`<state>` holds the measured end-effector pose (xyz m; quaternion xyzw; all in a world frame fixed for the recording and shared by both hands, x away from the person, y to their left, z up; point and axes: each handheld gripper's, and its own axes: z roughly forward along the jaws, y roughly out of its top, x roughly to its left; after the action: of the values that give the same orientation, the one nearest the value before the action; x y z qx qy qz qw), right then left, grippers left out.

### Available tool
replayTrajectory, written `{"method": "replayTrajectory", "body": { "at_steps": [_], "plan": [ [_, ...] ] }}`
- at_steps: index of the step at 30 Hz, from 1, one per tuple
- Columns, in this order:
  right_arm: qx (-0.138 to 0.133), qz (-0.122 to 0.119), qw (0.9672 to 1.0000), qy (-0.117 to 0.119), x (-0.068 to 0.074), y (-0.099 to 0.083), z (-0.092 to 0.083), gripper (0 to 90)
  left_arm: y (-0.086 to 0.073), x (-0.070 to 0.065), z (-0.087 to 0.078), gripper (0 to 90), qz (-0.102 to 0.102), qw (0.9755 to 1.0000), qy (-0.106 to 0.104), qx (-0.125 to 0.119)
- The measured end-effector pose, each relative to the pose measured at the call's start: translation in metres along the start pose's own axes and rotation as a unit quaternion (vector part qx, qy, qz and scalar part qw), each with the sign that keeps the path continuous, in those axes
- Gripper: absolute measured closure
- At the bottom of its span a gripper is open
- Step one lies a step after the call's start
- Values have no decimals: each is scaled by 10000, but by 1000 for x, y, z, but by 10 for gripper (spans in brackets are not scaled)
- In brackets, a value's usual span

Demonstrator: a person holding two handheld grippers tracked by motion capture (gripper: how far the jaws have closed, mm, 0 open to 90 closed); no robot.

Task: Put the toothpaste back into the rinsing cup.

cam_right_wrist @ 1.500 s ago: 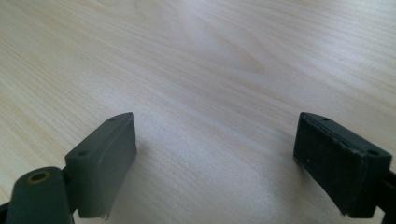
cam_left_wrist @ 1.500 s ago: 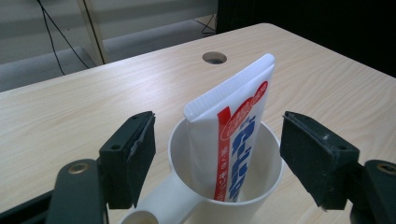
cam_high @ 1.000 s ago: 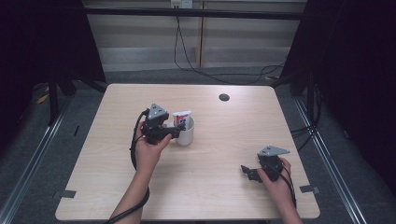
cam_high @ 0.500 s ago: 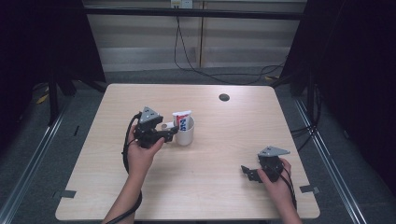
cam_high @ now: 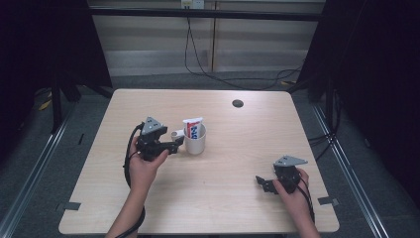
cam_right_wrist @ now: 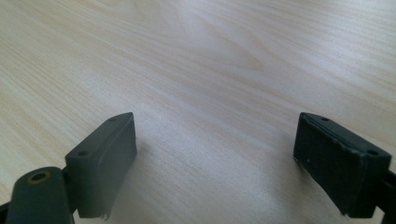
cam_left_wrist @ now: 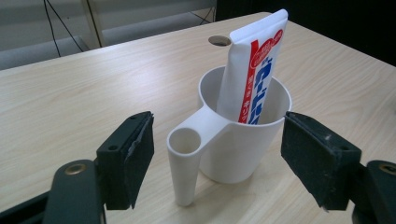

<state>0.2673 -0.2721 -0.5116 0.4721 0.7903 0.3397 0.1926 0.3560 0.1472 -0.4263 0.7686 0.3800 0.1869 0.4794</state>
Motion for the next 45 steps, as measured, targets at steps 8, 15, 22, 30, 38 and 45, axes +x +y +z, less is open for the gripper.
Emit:
{"method": "replayTrajectory", "body": {
  "at_steps": [8, 15, 22, 30, 38, 45],
  "plan": [
    [1, 1, 10000, -1, 0, 0, 0, 128, -8, 4, -4, 263, -69, 10000, 19, 32],
    [4, 9, 10000, 0, 0, 0, 0, 128, -15, 9, -7, 262, -62, 9999, 50, 107],
    [3, 8, 10000, 0, 0, 0, 0, 128, -26, 11, -7, 261, -147, 9998, 73, 111],
    [5, 10, 10000, 1, 0, 0, 0, 128, -39, 14, -6, 255, -182, 9997, 94, 159],
    [3, 6, 10000, -1, 0, 0, 0, 128, -49, 18, -7, 248, -268, 9994, 128, 185],
    [4, 8, 10000, -2, 0, 0, 0, 128, -57, 21, -8, 243, -298, 9990, 209, 246]
  ]
}}
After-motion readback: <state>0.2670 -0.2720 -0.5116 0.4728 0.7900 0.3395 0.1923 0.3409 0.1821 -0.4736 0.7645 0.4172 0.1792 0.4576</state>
